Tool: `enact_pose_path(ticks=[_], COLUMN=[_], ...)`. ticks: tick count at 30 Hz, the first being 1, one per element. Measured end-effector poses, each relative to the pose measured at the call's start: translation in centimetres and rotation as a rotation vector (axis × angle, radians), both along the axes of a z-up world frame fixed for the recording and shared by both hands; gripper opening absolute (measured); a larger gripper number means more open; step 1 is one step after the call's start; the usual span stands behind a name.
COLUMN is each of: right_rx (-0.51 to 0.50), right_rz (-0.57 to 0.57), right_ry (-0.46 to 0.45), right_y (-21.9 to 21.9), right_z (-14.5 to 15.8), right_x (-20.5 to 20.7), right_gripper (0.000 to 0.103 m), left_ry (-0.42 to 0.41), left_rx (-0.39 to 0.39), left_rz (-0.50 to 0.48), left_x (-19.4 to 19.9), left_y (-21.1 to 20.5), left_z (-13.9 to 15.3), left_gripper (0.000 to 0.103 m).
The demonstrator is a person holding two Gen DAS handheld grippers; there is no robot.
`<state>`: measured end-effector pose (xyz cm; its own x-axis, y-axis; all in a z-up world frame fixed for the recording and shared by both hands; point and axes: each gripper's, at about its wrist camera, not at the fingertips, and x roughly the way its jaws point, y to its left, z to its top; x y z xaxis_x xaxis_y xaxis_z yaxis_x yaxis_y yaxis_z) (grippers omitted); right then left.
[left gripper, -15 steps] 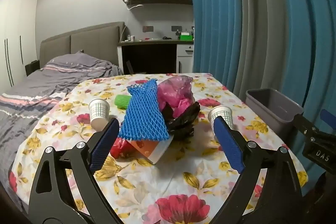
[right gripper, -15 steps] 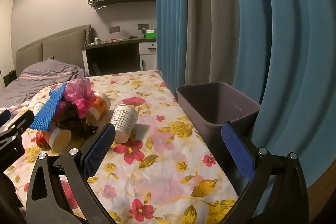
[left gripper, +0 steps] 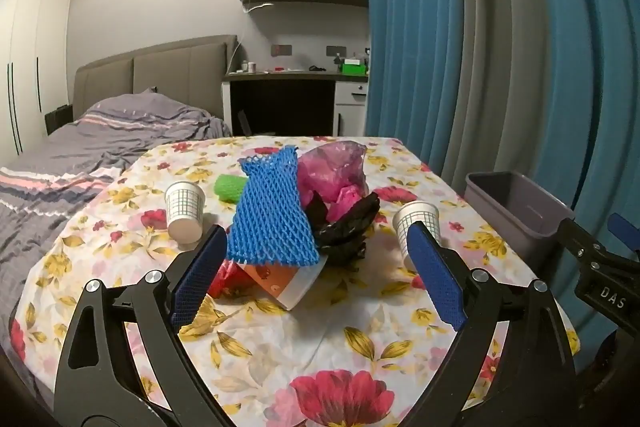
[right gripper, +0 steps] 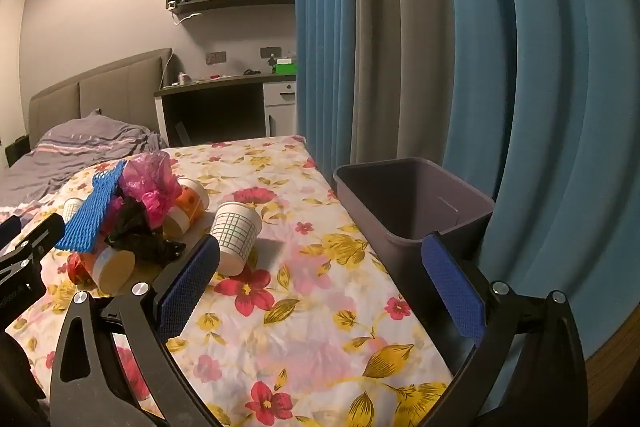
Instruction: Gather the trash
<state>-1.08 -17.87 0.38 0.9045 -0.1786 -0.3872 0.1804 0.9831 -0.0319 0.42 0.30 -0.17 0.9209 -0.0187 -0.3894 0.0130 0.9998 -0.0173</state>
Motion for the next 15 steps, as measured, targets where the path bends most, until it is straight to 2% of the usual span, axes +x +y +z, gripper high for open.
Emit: enact_pose_path(ticks=[15], right_rx=[0.002], right_rz=[-0.004], right_ry=[-0.005], right_y=[-0.34], right_z=[0.46], right_x=[-0.01], right_gripper=[0.098], left_ry=[0.004], left_rx=[-0.013], left_rz=[0.001], left_x=[0.0], left_y=[0.25], left_z=[-0.1], left_gripper=[0.09])
